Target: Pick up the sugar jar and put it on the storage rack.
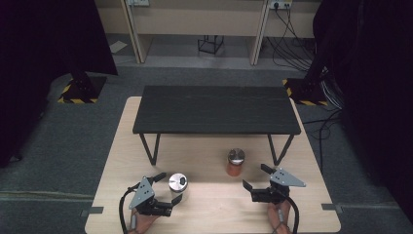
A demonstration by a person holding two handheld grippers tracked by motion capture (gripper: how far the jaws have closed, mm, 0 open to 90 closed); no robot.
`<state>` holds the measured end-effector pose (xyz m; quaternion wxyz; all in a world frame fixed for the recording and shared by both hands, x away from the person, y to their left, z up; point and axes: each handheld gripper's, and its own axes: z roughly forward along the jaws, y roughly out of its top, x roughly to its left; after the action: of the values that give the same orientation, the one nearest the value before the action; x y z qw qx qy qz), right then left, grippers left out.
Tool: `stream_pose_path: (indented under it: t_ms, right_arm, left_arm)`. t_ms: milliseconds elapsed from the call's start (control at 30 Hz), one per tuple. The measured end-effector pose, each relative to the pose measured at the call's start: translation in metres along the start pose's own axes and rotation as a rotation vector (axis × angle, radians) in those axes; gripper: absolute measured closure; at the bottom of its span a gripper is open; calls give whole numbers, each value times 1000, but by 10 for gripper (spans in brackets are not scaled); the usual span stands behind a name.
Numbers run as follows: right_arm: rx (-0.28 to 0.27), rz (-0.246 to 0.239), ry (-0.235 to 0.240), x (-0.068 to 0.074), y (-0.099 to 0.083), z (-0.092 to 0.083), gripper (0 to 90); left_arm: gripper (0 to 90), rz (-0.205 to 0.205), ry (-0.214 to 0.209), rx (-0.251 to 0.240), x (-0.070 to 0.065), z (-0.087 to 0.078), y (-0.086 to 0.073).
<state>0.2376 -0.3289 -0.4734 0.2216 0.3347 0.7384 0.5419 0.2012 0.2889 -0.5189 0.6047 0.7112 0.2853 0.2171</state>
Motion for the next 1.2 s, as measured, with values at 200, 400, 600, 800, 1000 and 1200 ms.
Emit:
stream_pose_path:
  t_ms: [200, 400, 600, 800, 1000, 1200]
  right_arm:
    - [2, 2, 3, -1, 0, 0, 30]
    - [3, 0, 3, 0, 0, 0, 30]
    - [3, 5, 8, -2, 0, 0, 30]
    - [6, -1, 13, -2, 1, 0, 30]
    - [10, 0, 15, -2, 1, 1, 30]
    - [19, -3, 18, -2, 2, 1, 31]
  left_arm:
    - [32, 16, -7, 19, -3, 1, 4]
    - [38, -9, -22, 11, -3, 2, 8]
    - [49, -3, -10, 48, -16, 8, 18]
    - [52, -12, 22, 85, -20, 19, 21]
    - [67, -13, 42, 97, -21, 22, 22]
    - [111, -4, 45, 108, -21, 25, 24]
